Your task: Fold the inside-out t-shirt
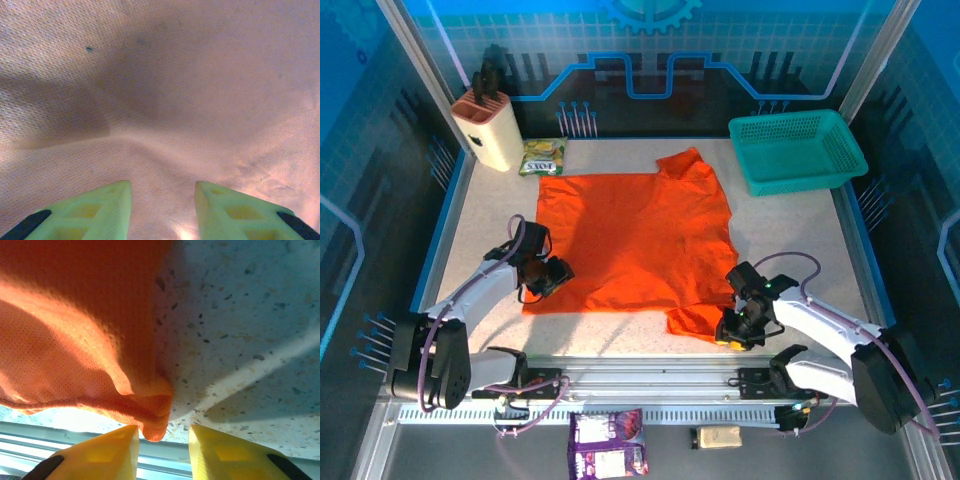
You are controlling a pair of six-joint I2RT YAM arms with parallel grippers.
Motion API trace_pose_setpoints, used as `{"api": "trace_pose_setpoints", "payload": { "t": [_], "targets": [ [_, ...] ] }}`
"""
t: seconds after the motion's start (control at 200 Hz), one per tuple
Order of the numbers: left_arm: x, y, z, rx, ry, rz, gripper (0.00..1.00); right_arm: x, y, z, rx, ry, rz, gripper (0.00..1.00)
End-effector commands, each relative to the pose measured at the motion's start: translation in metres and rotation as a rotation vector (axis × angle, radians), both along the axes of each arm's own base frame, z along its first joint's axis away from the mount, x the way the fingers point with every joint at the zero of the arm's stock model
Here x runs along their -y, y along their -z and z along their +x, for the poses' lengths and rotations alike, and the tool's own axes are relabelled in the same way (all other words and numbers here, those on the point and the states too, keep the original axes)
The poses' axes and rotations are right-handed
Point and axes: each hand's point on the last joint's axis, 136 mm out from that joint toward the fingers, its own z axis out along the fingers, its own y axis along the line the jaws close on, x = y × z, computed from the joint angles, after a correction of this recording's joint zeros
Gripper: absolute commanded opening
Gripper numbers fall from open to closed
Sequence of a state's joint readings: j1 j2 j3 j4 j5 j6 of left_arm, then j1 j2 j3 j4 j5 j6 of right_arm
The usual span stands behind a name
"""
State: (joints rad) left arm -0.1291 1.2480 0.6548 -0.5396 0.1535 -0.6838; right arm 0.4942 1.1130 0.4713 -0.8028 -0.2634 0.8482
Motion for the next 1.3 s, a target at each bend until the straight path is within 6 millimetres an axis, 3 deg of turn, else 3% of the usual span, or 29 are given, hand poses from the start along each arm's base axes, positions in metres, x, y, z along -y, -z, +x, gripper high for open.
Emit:
{"api": "trace_pose_setpoints", "payload": {
  "t": [0.0,0.655,0.85,1.071,1.296],
  "targets": [
    [0.001,0.002,-0.004,-0.009,-0.02,-0.018,0.39,-0.004,0.002,-0.002,-0.028,0.04,0.029,0.3],
    [-0.003,0.002,-0.01,-0.024,-0.039,-0.001,0.4,-0.002,0.005,-0.002,-0.033,0.043,0.014,0.16],
    [-0.021,0.004,-0.03,-0.082,-0.129,0.061,0.41,-0.002,0.003,0.001,-0.023,0.04,0.012,0.11],
    [-0.048,0.023,-0.067,-0.217,-0.332,0.05,0.44,-0.005,0.002,0.004,-0.025,0.028,0.018,0.07],
    [-0.074,0.028,-0.088,-0.21,-0.54,0.039,0.41,-0.005,0.007,0.003,-0.038,0.025,0.017,0.05]
  ]
}}
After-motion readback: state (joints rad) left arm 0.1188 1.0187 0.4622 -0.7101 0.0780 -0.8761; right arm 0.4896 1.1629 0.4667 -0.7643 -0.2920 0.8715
